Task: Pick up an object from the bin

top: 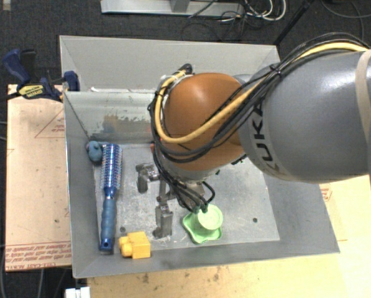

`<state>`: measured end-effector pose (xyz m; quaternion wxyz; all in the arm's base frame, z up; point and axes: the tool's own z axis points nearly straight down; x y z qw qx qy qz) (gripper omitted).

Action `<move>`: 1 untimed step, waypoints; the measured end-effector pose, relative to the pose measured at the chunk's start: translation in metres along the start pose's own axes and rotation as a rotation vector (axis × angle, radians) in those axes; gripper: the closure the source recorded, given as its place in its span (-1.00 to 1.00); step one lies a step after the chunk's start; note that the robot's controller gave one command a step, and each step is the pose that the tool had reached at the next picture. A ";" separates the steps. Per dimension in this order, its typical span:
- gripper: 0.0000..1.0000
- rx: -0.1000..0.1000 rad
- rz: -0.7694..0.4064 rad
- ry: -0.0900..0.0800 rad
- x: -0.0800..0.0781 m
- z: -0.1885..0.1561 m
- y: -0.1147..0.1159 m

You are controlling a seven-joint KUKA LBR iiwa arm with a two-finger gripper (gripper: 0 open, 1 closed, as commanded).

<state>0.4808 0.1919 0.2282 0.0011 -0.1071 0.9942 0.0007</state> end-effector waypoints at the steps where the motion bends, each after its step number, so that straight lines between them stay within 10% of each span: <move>1: -1.00 0.001 0.005 0.009 -0.012 0.078 -0.009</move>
Offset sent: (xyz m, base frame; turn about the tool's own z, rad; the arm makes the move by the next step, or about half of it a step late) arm 0.0150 -0.0059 -0.0729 0.0040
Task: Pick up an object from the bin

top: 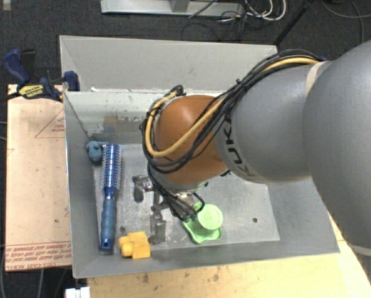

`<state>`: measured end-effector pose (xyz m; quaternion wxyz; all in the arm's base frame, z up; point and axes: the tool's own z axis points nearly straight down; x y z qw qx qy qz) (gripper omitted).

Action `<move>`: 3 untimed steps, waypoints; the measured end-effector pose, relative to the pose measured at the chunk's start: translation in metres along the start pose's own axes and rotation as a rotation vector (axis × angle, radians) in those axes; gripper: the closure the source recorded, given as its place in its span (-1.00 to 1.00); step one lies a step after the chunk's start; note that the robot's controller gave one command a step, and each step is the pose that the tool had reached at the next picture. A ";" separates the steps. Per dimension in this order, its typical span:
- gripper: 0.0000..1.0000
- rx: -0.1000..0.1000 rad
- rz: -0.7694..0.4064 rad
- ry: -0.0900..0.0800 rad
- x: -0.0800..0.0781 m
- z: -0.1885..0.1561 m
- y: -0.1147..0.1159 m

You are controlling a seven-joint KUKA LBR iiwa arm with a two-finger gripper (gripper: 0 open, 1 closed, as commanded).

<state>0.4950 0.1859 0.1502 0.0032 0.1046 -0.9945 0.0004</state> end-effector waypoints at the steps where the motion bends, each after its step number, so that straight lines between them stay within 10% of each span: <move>1: -1.00 -0.002 -0.048 -0.021 -0.001 0.079 0.026; 2: 1.00 -0.004 -0.047 -0.006 0.003 0.077 0.027; 3: 1.00 -0.001 -0.094 -0.019 0.000 -0.107 0.004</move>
Offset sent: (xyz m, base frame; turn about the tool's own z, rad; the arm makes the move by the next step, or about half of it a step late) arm -0.0096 0.0233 -0.0802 -0.0472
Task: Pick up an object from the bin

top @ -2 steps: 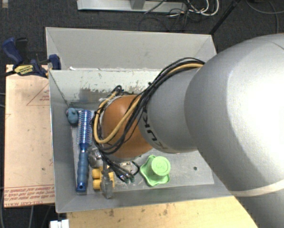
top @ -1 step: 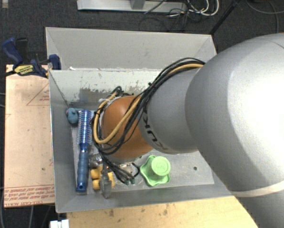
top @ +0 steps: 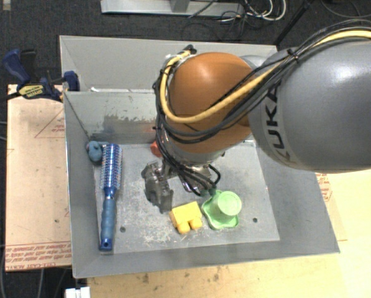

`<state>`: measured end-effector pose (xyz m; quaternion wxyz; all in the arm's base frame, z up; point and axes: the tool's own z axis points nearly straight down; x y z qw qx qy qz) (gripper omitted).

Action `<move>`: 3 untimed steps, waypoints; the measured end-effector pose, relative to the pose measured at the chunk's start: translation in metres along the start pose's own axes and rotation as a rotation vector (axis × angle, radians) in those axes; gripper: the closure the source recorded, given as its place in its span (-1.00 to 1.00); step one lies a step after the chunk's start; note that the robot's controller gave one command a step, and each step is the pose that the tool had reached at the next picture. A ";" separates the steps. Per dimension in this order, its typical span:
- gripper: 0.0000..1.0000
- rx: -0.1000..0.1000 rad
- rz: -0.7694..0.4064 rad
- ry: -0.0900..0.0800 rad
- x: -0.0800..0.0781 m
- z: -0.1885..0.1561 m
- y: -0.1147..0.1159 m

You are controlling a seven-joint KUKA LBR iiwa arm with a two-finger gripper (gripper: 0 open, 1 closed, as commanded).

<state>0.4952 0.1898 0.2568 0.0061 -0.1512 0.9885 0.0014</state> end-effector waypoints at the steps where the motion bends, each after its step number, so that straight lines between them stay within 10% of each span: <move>1: -1.00 0.000 -0.001 0.009 0.002 0.005 0.000; 2: 1.00 0.000 -0.002 0.009 0.002 0.005 0.001; 3: -1.00 0.000 -0.003 0.009 0.002 0.005 0.001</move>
Offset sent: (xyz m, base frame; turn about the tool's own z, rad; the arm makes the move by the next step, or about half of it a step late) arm 0.0000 0.0000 0.0000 0.0000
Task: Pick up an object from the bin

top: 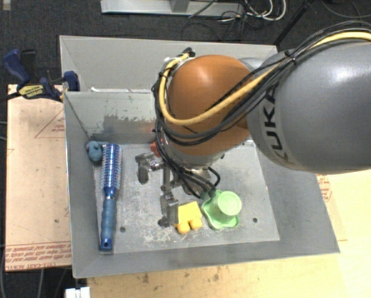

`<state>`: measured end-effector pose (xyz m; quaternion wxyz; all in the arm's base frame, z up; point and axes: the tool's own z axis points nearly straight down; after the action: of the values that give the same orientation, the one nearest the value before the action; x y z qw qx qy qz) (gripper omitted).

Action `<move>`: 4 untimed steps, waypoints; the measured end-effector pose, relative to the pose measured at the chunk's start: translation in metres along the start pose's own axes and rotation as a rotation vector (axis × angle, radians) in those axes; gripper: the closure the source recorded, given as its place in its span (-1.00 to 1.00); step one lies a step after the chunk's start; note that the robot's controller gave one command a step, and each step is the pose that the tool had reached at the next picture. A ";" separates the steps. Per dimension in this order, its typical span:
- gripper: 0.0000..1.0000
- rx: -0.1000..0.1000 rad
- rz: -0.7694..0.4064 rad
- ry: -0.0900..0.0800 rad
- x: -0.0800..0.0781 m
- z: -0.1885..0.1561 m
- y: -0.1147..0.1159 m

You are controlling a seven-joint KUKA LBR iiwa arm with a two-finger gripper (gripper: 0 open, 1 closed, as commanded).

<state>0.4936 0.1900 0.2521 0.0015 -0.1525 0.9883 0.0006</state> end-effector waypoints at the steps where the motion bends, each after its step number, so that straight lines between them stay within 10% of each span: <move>1: -1.00 0.002 -0.157 0.006 0.006 0.045 -0.112; 2: -1.00 -0.002 -0.015 0.010 0.010 0.165 -0.121; 3: 1.00 -0.001 -0.016 0.003 0.008 0.160 -0.121; 4: 1.00 0.002 0.025 -0.008 -0.002 0.070 -0.124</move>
Offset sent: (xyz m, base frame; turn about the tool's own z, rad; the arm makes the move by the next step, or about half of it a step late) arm 0.0278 -0.1045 -0.0431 -0.1659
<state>0.5335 0.0721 0.1824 0.0058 -0.1401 0.9901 0.0004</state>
